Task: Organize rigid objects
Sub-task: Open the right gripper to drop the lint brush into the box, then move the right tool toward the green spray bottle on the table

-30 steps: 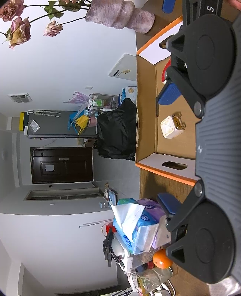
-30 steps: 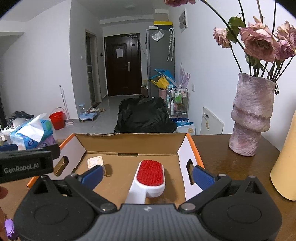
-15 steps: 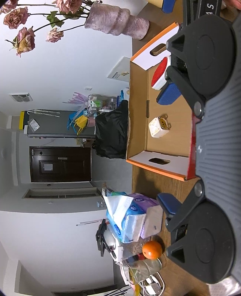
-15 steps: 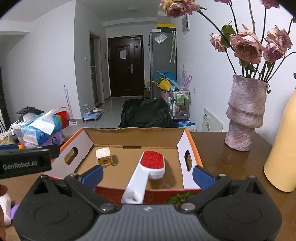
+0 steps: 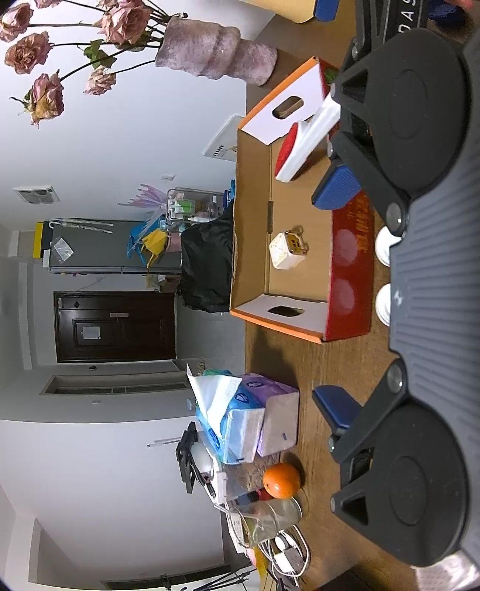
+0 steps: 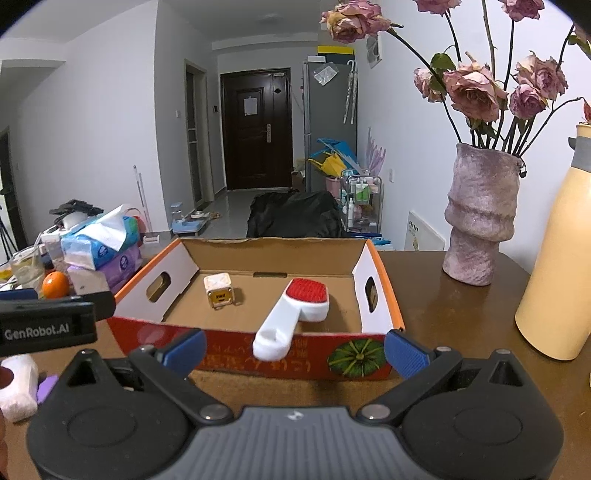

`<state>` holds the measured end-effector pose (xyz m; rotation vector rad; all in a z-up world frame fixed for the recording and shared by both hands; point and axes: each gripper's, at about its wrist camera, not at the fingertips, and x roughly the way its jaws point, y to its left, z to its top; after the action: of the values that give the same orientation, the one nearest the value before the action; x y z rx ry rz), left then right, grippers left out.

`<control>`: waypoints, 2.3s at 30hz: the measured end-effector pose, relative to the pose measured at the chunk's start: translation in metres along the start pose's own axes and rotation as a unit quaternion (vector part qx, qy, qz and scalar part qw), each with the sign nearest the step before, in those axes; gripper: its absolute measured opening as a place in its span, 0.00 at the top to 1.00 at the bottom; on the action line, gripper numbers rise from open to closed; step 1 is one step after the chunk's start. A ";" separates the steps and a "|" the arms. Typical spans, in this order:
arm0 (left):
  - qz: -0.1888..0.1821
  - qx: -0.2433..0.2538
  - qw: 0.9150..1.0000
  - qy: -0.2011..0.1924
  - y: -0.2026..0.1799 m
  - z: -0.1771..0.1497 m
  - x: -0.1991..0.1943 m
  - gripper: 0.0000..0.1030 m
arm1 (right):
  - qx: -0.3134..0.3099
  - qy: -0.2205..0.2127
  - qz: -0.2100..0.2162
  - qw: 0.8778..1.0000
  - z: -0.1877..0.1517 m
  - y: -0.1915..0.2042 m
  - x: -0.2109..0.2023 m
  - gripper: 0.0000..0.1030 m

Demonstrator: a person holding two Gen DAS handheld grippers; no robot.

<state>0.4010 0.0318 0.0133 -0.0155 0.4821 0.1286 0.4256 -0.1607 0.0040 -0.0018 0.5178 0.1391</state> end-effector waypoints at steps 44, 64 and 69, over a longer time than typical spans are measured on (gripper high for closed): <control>-0.005 0.022 1.000 0.018 0.016 -0.089 -0.088 0.00 | -0.060 0.023 0.051 0.997 -0.091 0.015 -0.076 0.00; -0.028 0.030 0.998 0.039 0.052 -0.109 -0.087 0.00 | -0.176 0.062 0.108 0.976 -0.122 0.060 -0.065 0.00; -0.028 0.017 0.998 0.045 0.067 -0.108 -0.083 0.00 | -0.201 0.061 0.123 0.970 -0.120 0.078 -0.057 0.00</control>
<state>0.2701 0.0834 -0.0434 -0.0007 0.5735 0.0652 0.3069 -0.0952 -0.0694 -0.3460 0.6037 0.4880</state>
